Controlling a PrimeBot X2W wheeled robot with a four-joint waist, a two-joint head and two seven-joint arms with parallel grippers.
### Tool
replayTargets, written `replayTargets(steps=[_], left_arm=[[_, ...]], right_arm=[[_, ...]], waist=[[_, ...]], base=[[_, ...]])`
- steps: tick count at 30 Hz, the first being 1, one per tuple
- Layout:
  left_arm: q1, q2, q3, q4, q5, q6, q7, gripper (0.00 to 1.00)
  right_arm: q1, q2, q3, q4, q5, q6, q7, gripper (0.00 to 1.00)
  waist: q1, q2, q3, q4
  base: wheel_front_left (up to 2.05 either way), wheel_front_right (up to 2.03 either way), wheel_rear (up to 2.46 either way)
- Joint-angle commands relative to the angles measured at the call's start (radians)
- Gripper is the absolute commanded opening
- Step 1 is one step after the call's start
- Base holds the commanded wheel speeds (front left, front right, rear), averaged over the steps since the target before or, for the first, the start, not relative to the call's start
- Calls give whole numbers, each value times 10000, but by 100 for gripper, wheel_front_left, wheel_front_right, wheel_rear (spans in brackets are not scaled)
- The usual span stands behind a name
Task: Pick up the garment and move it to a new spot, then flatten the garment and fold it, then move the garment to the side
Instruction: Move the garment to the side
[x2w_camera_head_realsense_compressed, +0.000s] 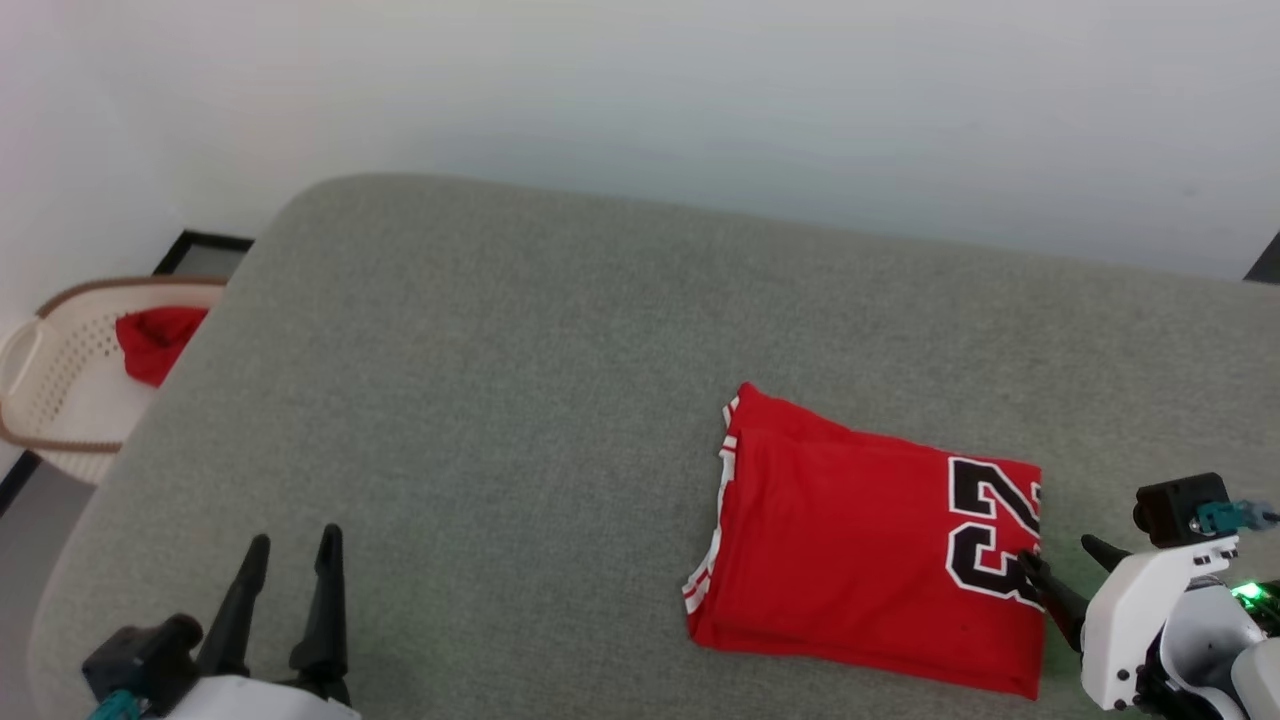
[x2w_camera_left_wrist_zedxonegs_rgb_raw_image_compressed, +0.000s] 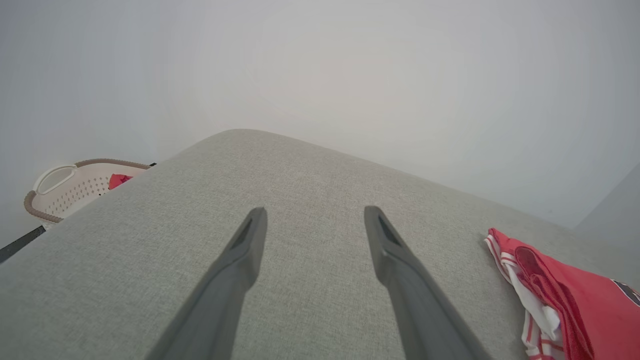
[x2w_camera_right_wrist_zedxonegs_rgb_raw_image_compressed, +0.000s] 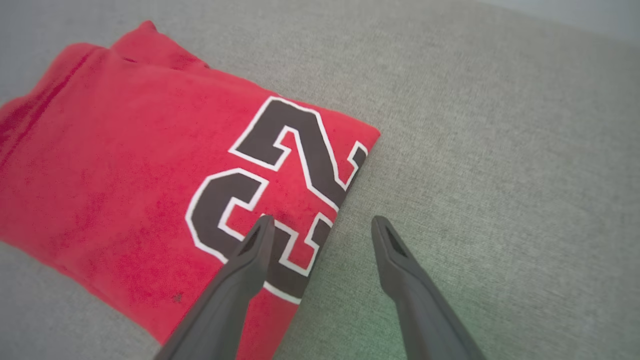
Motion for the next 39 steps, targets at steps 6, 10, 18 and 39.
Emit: replayTargets(steps=[6, 10, 18, 39], left_arm=[[-491, -133, -182, 233, -88, -50, -107, 100], [-627, -183, -266, 352, -93, -73, -131, 100], [-893, -269, -348, 593, -139, -109, -196, 100], [-895, -294, -111, 389, 128, -131, -209, 100]], right_arm=[[-346, 90, 79, 311, 252, -9, 1342, 100], [-418, 215, 100, 552, 247, -9, 1873, 100], [-851, 447, 419, 1055, 306, -9, 2933, 0], [-2269, -773, 453, -21, 742, -11, 3584, 0]], waist=[[0, 0, 750, 306], [0, 0, 900, 358], [0, 0, 1103, 496], [0, 0, 1108, -514]], base=[[0, 0, 0], [0, 0, 0], [0, 0, 0], [0, 0, 0]])
